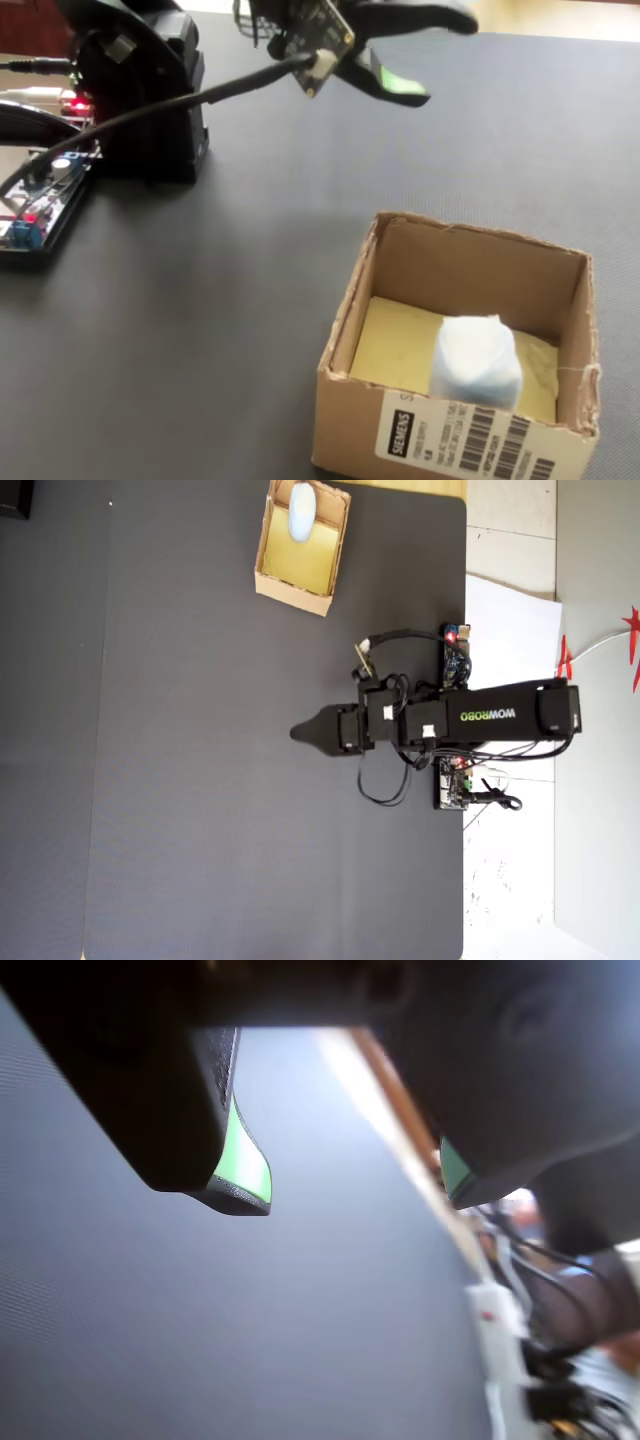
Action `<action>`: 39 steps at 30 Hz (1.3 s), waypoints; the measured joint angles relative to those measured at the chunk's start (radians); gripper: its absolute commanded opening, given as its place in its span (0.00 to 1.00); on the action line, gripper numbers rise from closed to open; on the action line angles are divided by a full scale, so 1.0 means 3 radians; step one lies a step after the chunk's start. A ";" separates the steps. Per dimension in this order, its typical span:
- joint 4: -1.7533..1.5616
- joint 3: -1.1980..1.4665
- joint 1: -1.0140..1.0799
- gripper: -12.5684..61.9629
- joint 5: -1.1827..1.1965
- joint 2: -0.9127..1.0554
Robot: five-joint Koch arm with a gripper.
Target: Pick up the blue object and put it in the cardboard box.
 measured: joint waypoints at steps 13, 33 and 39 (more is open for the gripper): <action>-0.0164 0.0660 -0.0220 0.64 0.0000 0.0015; -0.0251 0.0869 -0.0199 0.63 0.0020 0.0015; -0.0251 0.0869 -0.0199 0.63 0.0020 0.0015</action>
